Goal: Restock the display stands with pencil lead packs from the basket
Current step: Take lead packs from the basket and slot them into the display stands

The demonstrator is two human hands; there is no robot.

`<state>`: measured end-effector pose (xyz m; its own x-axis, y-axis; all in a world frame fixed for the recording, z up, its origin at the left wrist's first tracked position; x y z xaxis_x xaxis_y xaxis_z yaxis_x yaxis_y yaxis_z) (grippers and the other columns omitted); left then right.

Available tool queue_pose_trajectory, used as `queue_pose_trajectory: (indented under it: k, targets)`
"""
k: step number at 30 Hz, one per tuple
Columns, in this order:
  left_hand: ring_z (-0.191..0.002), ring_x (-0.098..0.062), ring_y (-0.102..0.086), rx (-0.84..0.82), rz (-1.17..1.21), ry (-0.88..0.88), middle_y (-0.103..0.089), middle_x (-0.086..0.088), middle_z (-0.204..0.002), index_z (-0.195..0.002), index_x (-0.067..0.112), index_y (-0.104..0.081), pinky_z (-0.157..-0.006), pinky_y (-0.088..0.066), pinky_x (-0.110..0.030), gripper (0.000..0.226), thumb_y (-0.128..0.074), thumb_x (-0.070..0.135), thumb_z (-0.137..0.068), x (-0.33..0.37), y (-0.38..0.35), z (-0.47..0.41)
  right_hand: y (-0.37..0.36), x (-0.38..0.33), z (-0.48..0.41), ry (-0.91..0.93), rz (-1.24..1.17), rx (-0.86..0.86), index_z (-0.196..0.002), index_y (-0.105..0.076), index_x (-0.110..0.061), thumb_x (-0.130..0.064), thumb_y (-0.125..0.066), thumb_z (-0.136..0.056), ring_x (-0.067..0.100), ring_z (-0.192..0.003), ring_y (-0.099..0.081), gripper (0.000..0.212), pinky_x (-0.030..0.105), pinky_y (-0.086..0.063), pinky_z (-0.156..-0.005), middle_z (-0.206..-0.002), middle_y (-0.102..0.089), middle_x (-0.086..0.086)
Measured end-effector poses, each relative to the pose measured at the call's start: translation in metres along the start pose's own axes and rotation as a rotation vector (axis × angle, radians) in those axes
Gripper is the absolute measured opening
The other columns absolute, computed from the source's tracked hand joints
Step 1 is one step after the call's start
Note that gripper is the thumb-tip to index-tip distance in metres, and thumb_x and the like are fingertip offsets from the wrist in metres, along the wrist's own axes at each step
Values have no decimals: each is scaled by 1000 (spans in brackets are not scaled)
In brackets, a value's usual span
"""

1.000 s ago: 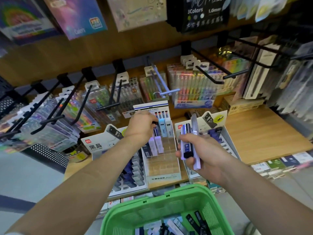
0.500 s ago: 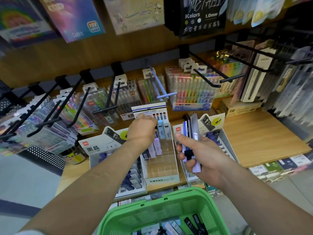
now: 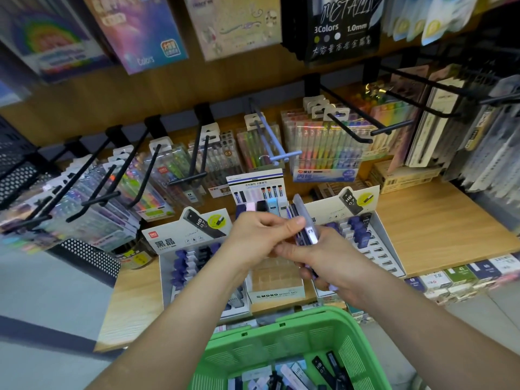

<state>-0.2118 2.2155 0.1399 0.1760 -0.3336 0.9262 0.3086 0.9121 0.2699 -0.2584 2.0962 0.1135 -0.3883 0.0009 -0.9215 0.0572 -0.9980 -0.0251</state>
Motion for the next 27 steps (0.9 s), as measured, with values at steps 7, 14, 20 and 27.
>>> queue_pose_trajectory:
  k: [7,14,20,27]
  targets:
    - [-76,-26,-72,187,364,38,-75,-11,-86,-90,9,-72,-61,-57,-29,22,-61,27,-93,-8,9,8,-5,-2,-2,-6,96,13,-96,-60,-23,-58,-62,-86,8,-39,-41,37,15,-27,-36,-56,-50,-4]
    - [-57,-7,-50,-3,-121,-163,-57,13,-64,-100,29,-72,-54,-48,-25,14,-61,26,-92,-14,18,6,9,-12,1,-37,-156,108,-90,-61,-14,-38,-67,-91,9,-40,-41,24,17,-24,-33,-56,-57,-4]
    - [-62,-8,-59,13,161,-4,-70,3,-78,-97,19,-73,-58,-49,-18,21,-70,4,-83,-23,31,2,6,-9,0,-1,-33,151,-86,-60,-18,-14,-62,-94,8,-43,-45,10,15,-30,-32,-66,-61,0]
    - [-78,-18,-72,334,206,-111,-74,-7,-87,-89,15,-72,-68,-55,-17,23,-64,-6,-85,-15,62,-19,8,-8,-1,-62,-152,212,-92,-55,-16,-15,-57,-97,12,-46,-44,5,15,-27,-31,-72,-59,4]
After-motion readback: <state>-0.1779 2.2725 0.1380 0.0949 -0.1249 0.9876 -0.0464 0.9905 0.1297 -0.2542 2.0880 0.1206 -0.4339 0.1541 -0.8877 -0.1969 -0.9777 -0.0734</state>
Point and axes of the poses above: each hand's wrist, its own z-axis away from the middle knuckle, its own y-axis out of the back of the hand, x = y × z, the point moved 4 cm from there along -z, towards the middle knuckle
